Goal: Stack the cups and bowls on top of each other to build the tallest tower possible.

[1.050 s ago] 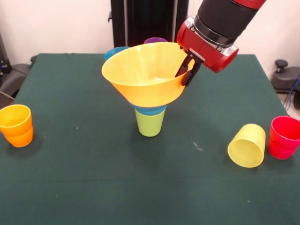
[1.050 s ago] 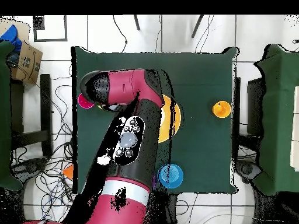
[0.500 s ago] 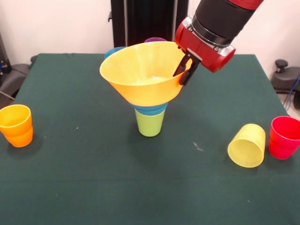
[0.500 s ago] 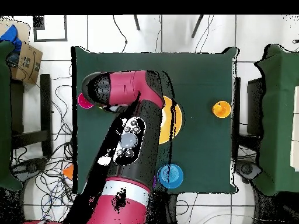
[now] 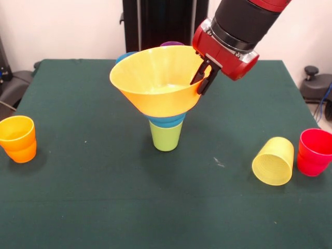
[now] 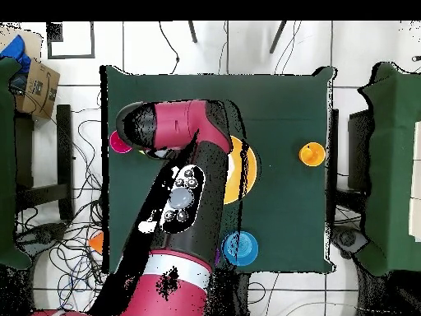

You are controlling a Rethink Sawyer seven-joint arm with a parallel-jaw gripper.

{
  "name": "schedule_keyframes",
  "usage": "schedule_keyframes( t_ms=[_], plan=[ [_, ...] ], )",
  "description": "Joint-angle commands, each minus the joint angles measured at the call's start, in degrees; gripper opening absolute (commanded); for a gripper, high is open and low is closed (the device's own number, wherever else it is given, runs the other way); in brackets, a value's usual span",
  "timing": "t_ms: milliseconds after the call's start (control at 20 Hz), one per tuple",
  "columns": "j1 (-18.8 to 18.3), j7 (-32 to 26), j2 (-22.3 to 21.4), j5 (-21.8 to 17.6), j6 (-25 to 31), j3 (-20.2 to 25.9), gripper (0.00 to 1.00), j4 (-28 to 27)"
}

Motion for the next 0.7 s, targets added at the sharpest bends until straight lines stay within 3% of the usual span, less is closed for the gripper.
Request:
schedule_keyframes(
  t_ms=[50, 700],
  plan=[
    [0.21, 5.52, 4.53, -1.78, -3.58, 2.81, 0.0, 2.24],
    [0.64, 5.55, 4.5, -1.36, -4.69, 2.72, 0.0, 2.74]
  ],
)
